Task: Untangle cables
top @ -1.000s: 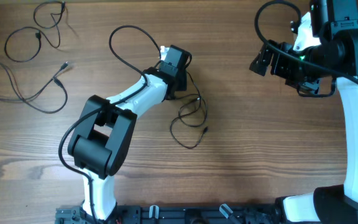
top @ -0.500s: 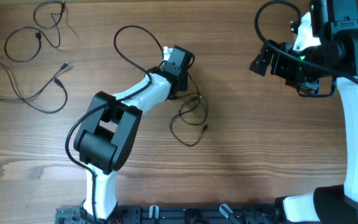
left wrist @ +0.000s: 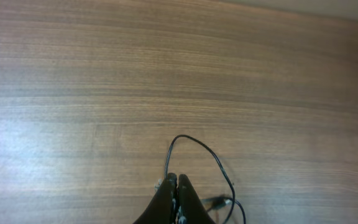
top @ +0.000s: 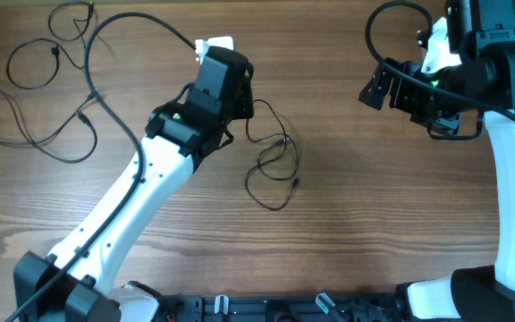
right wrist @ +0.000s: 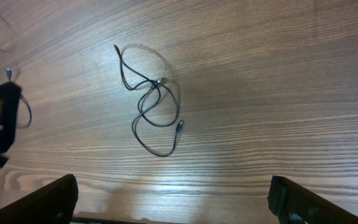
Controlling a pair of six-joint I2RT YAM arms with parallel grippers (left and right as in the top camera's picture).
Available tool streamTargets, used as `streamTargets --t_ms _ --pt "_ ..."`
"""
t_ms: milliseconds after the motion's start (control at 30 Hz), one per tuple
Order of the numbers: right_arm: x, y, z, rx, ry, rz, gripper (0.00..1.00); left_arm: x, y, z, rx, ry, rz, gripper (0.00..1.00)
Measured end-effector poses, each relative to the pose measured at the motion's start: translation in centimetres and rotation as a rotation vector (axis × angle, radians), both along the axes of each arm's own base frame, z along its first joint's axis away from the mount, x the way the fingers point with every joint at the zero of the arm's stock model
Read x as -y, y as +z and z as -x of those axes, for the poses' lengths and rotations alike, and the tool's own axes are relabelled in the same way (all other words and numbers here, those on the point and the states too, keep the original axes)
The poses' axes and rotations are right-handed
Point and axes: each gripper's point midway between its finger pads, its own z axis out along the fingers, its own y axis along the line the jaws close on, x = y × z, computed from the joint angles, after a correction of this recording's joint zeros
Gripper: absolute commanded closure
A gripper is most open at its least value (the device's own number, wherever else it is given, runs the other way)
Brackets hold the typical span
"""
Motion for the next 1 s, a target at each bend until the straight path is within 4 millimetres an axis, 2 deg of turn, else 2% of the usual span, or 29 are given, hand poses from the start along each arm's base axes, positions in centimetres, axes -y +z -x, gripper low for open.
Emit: streamTargets --t_ms 67,133,200,233,333,400,500,633,867,900,1000 --pt "0.0 0.0 0.0 0.0 0.0 0.0 0.0 -0.1 0.5 0.4 -0.001 0.001 0.016 0.96" --pt "0.0 0.0 0.0 0.0 0.0 0.0 0.0 0.5 0.0 1.0 -0.039 -0.029 0.04 0.92" --pt "0.0 0.0 0.0 0.0 0.0 0.0 0.0 1.5 -0.9 1.8 -0.094 -0.07 0.078 0.76" --pt "0.0 0.0 0.0 0.0 0.0 0.0 0.0 2.0 -1.9 2.0 -0.134 -0.078 0.096 0.6" --pt "0.0 0.0 0.0 0.0 0.0 0.0 0.0 2.8 -6.4 2.1 -0.274 -0.024 0.122 0.51" --pt "0.0 0.0 0.0 -0.001 0.0 0.0 0.0 3.1 -10.6 2.1 -0.377 0.011 0.103 0.5" --pt "0.0 0.0 0.0 0.0 0.0 0.0 0.0 3.1 -14.2 2.3 -0.464 0.093 0.1 0.48" --pt "0.0 0.0 0.0 -0.001 0.0 0.0 0.0 2.5 -17.5 1.5 -0.485 0.209 0.087 0.49" --pt "0.0 0.0 0.0 0.0 0.0 0.0 0.0 2.6 -20.3 1.0 -0.512 0.342 0.138 0.49" --pt "0.0 0.0 0.0 0.0 0.0 0.0 0.0 2.5 -21.0 1.3 -0.527 0.363 0.135 0.53" --pt "0.0 0.0 0.0 0.0 0.0 0.0 0.0 2.9 -21.1 1.5 -0.525 0.37 0.132 0.74"
